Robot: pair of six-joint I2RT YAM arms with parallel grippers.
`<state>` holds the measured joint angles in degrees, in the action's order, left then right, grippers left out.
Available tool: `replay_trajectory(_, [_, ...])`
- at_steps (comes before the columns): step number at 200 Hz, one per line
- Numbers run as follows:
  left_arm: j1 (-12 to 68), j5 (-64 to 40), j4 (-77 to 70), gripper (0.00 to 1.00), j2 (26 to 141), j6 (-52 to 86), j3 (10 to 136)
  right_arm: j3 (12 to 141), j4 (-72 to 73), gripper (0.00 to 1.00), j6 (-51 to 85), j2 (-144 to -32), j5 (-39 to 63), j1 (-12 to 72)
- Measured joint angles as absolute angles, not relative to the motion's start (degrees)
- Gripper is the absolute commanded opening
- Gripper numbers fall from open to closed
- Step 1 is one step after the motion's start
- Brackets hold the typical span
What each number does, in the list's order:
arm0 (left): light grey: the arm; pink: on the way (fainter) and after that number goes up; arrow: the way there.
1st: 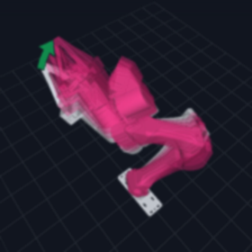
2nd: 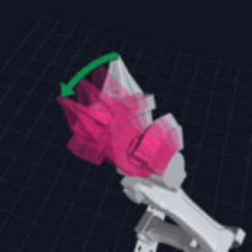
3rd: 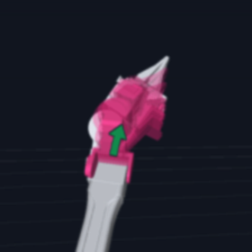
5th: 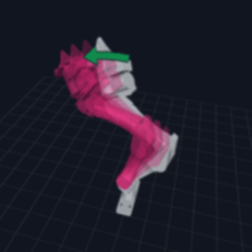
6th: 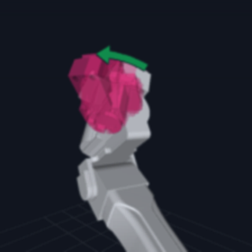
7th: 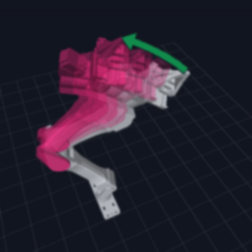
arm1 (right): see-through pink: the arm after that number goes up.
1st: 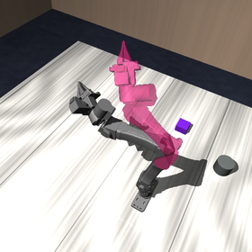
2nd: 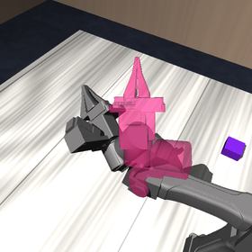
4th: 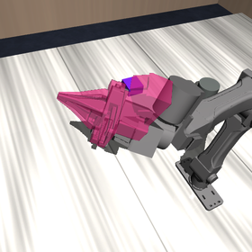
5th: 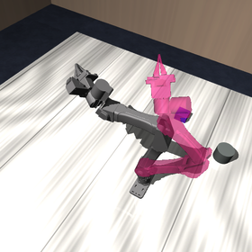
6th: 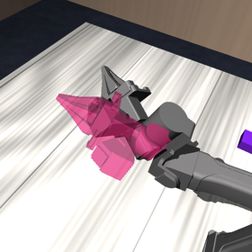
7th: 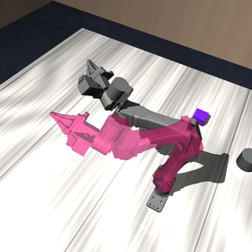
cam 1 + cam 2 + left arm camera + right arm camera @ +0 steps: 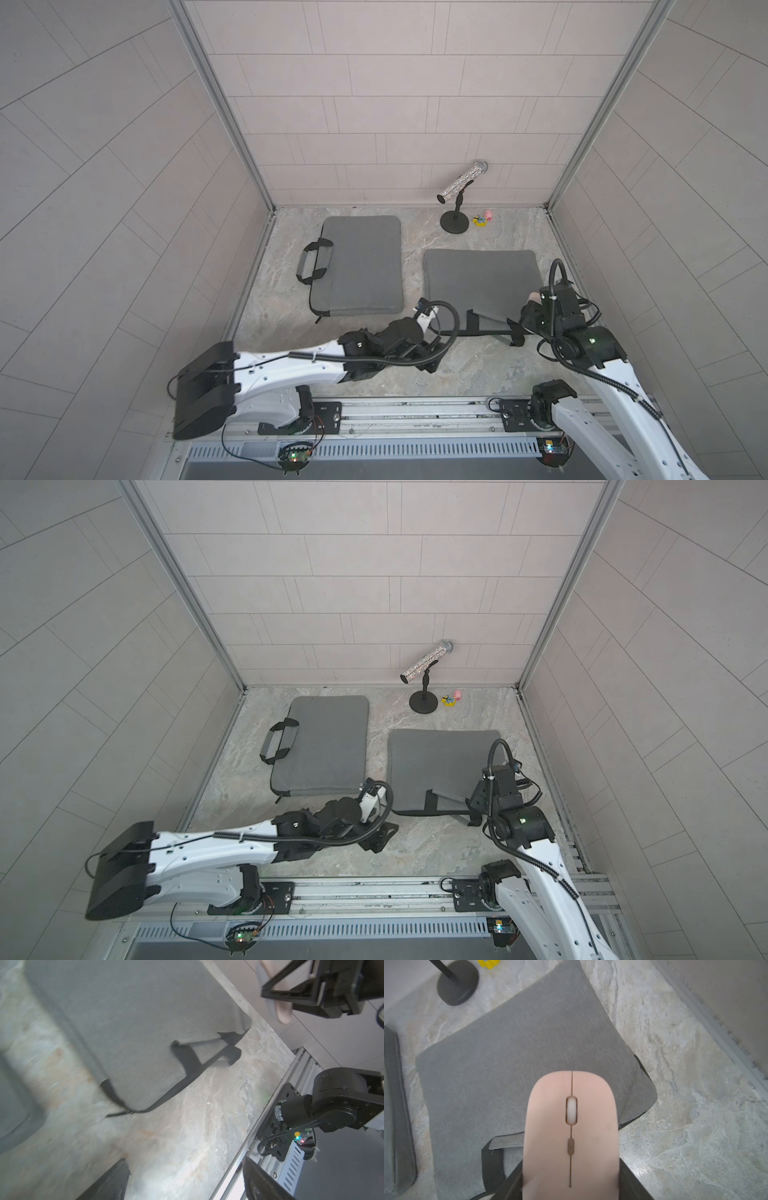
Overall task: Put the mouse into the laptop bag
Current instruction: Open the zippered laptop bag at the center of the board.
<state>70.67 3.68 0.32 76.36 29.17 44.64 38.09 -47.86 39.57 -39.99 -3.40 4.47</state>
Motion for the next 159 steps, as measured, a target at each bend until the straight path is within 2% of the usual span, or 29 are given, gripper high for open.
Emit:
replay_trajectory(27, [71.85,5.15,0.27,0.88,89.25,26.09,55.0,35.68,-48.29,0.53,37.5,-40.56,2.33,-1.32])
replay_trajectory(78, [71.16,9.32,3.29,0.88,108.75,21.34,70.96,33.82,-48.58,0.53,36.82,-37.54,5.1,-2.17])
replay_trajectory(97, [70.32,9.87,5.17,0.88,113.89,19.99,76.27,33.8,-48.69,0.53,36.82,-37.82,5.15,-2.37])
replay_trajectory(129, [67.16,9.93,8.08,0.95,120.62,18.39,83.99,33.8,-48.71,0.53,36.82,-37.87,5.15,-2.59])
replay_trajectory(159, [64.99,9.47,9.61,0.96,124.25,16.88,88.64,33.8,-48.71,0.53,36.77,-38.0,5.21,-2.68])
